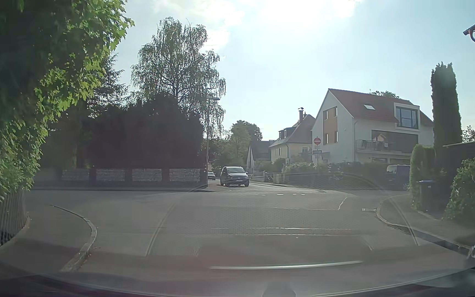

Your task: Follow the waypoints while adhering to traffic rules and regulations

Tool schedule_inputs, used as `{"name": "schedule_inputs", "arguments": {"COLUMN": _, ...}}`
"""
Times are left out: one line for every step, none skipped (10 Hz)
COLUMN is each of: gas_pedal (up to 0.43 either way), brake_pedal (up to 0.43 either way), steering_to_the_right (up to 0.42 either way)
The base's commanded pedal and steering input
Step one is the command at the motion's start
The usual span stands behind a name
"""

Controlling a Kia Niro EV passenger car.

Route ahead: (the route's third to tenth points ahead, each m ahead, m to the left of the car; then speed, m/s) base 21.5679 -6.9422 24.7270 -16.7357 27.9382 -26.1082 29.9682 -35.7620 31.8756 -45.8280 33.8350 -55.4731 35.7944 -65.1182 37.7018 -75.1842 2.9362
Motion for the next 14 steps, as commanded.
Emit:
{"name": "schedule_inputs", "arguments": {"gas_pedal": 0.0, "brake_pedal": 0.073, "steering_to_the_right": 0.002}}
{"name": "schedule_inputs", "arguments": {"gas_pedal": 0.0, "brake_pedal": 0.079, "steering_to_the_right": 0.002}}
{"name": "schedule_inputs", "arguments": {"gas_pedal": 0.0, "brake_pedal": 0.104, "steering_to_the_right": 0.002}}
{"name": "schedule_inputs", "arguments": {"gas_pedal": 0.0, "brake_pedal": 0.104, "steering_to_the_right": 0.001}}
{"name": "schedule_inputs", "arguments": {"gas_pedal": 0.0, "brake_pedal": 0.122, "steering_to_the_right": 0.001}}
{"name": "schedule_inputs", "arguments": {"gas_pedal": 0.0, "brake_pedal": 0.134, "steering_to_the_right": 0.002}}
{"name": "schedule_inputs", "arguments": {"gas_pedal": 0.0, "brake_pedal": 0.134, "steering_to_the_right": 0.002}}
{"name": "schedule_inputs", "arguments": {"gas_pedal": 0.0, "brake_pedal": 0.14, "steering_to_the_right": 0.002}}
{"name": "schedule_inputs", "arguments": {"gas_pedal": 0.0, "brake_pedal": 0.159, "steering_to_the_right": 0.002}}
{"name": "schedule_inputs", "arguments": {"gas_pedal": 0.0, "brake_pedal": 0.171, "steering_to_the_right": 0.002}}
{"name": "schedule_inputs", "arguments": {"gas_pedal": 0.0, "brake_pedal": 0.171, "steering_to_the_right": 0.002}}
{"name": "schedule_inputs", "arguments": {"gas_pedal": 0.0, "brake_pedal": 0.171, "steering_to_the_right": 0.002}}
{"name": "schedule_inputs", "arguments": {"gas_pedal": 0.0, "brake_pedal": 0.171, "steering_to_the_right": 0.002}}
{"name": "schedule_inputs", "arguments": {"gas_pedal": 0.0, "brake_pedal": 0.171, "steering_to_the_right": 0.003}}
